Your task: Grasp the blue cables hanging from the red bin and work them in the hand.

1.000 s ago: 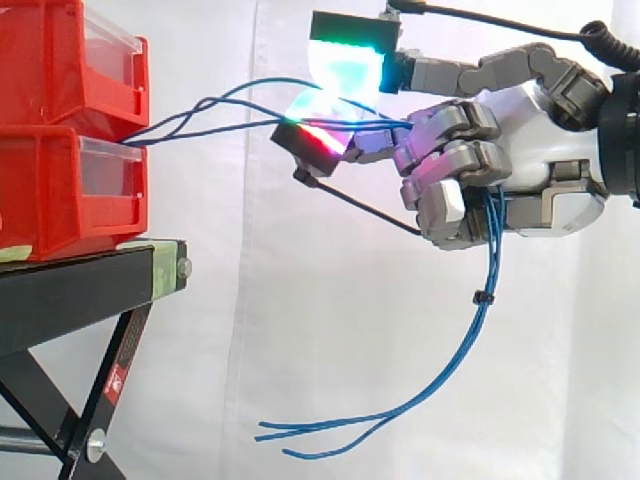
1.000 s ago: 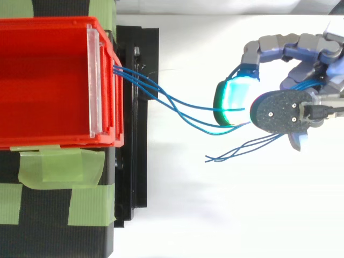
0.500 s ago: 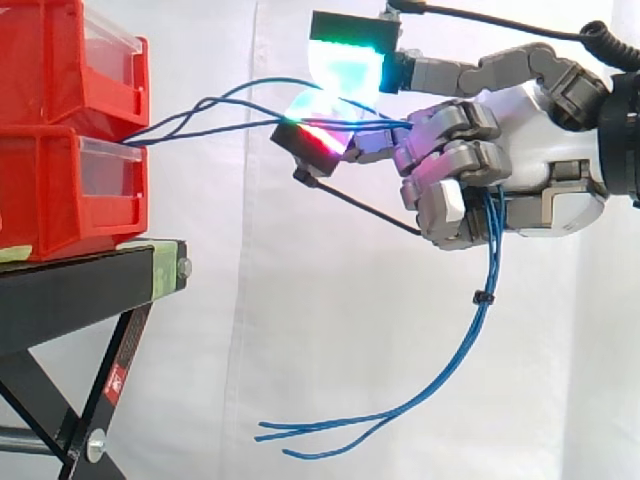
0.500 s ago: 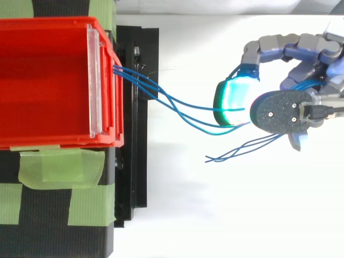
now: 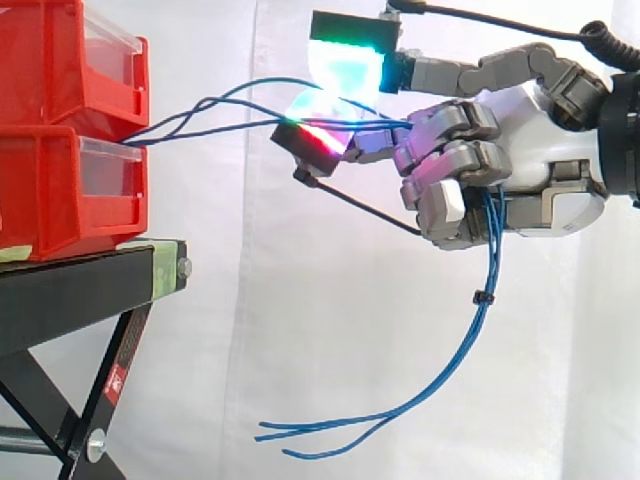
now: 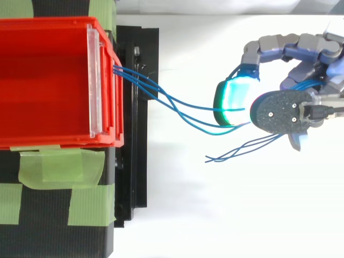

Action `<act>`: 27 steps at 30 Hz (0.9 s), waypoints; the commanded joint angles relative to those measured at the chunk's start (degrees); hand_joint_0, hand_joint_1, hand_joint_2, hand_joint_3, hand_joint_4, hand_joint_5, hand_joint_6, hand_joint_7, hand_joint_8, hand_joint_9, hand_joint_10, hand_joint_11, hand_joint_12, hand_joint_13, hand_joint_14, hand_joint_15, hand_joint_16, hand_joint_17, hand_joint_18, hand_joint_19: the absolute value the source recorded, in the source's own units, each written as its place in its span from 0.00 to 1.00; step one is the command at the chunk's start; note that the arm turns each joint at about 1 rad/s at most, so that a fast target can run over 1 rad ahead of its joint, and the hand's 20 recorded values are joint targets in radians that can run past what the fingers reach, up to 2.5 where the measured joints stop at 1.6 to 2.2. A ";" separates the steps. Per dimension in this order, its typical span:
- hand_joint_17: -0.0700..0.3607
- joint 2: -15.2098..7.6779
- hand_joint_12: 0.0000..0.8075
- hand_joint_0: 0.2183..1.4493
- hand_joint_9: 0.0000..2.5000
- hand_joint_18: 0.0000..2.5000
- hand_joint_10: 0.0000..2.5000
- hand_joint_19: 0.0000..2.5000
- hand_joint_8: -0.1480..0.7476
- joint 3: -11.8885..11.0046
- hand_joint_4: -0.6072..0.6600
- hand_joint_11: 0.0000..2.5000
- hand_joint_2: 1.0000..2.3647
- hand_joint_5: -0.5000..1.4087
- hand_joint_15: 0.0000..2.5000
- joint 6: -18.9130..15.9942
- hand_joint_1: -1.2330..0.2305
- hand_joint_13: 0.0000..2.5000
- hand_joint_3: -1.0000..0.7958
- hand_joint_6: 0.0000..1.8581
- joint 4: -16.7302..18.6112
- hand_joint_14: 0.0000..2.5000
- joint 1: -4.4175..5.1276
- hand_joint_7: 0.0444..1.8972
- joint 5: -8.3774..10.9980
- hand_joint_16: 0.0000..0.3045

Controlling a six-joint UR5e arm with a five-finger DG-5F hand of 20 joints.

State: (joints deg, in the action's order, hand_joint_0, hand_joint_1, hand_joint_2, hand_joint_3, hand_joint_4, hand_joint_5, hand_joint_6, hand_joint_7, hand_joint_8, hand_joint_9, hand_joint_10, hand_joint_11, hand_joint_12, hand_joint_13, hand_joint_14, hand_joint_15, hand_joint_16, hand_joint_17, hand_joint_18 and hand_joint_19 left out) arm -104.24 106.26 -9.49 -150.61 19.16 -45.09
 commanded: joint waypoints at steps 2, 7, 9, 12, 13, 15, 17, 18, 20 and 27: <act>0.54 0.00 0.92 0.59 0.68 0.95 1.00 0.22 0.90 0.00 0.63 1.00 0.02 0.38 0.78 0.00 0.42 0.79 0.33 0.34 -0.03 1.00 0.00 0.67 0.00 0.72; 0.54 0.00 0.92 0.59 0.68 0.95 1.00 0.22 0.90 0.00 0.63 1.00 0.02 0.38 0.78 0.00 0.42 0.79 0.33 0.34 -0.03 1.00 0.00 0.67 0.00 0.72; 0.54 0.00 0.92 0.59 0.68 0.95 1.00 0.22 0.90 0.00 0.63 1.00 0.02 0.38 0.78 0.00 0.42 0.79 0.33 0.34 -0.03 1.00 0.00 0.67 0.00 0.72; 0.54 0.00 0.92 0.59 0.68 0.95 1.00 0.22 0.90 0.00 0.63 1.00 0.02 0.38 0.78 0.00 0.42 0.79 0.33 0.34 -0.03 1.00 0.00 0.67 0.00 0.72; 0.54 0.00 0.92 0.59 0.68 0.95 1.00 0.22 0.90 0.00 0.63 1.00 0.02 0.37 0.78 0.00 0.42 0.79 0.33 0.34 -0.03 1.00 0.00 0.67 0.00 0.72; 0.54 0.00 0.92 0.59 0.68 0.95 1.00 0.22 0.90 0.00 0.63 1.00 0.02 0.37 0.78 0.00 0.42 0.79 0.33 0.34 -0.03 1.00 0.00 0.67 0.00 0.72; 0.54 0.00 0.92 0.59 0.68 0.95 1.00 0.22 0.90 0.00 0.64 1.00 0.02 0.37 0.78 0.00 0.42 0.79 0.33 0.35 -0.03 1.00 0.00 0.67 0.09 0.72; 0.54 0.00 0.92 0.59 0.68 0.95 1.00 0.22 0.90 0.00 0.64 1.00 0.02 0.37 0.78 0.00 0.42 0.79 0.33 0.35 -0.03 1.00 0.00 0.68 0.00 0.72; 0.54 0.00 0.92 0.59 0.68 0.95 1.00 0.22 0.90 0.00 0.63 1.00 0.02 0.37 0.78 0.00 0.42 0.79 0.33 0.35 -0.03 1.00 0.00 0.68 0.00 0.72; 0.54 0.00 0.92 0.59 0.68 0.95 1.00 0.22 0.90 0.00 0.63 1.00 0.02 0.37 0.78 0.00 0.42 0.79 0.33 0.35 -0.03 1.00 0.00 0.67 0.00 0.72</act>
State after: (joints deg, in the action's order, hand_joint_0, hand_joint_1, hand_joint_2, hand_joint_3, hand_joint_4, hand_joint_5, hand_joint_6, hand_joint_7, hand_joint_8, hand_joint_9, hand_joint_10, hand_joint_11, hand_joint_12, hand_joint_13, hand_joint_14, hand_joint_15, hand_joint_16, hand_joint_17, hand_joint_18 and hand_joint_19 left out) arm -104.24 106.26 -9.49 -150.64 19.15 -45.07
